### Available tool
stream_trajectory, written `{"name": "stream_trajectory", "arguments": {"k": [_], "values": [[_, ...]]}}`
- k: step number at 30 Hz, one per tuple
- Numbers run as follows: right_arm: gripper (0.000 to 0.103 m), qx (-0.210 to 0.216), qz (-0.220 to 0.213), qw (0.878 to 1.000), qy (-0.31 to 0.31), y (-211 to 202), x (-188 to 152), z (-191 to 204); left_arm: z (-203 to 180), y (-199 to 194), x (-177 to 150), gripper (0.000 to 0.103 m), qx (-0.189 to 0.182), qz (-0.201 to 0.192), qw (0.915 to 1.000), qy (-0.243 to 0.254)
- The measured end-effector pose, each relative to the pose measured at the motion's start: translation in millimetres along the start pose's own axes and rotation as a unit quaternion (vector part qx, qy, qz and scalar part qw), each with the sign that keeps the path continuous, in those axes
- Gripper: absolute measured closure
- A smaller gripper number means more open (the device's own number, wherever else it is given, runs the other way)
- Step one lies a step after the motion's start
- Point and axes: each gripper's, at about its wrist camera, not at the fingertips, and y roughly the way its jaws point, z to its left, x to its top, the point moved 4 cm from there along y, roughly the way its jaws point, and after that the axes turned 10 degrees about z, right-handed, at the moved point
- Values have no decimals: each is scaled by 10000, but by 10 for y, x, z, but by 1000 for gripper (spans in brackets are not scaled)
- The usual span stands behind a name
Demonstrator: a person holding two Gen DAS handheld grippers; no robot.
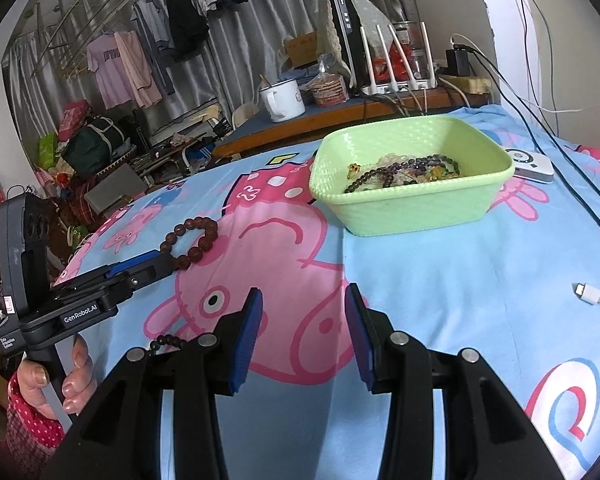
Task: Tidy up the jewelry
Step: 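Lower the left gripper onto the black bead bracelet and grasp it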
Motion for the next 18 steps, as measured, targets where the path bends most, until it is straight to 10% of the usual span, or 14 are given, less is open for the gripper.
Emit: {"name": "stream_trajectory", "arguments": {"k": [18], "values": [[94,96,57,9990,-424,-10,-40,162,430,-313,33,70,-276,-180,9975,-619]]}}
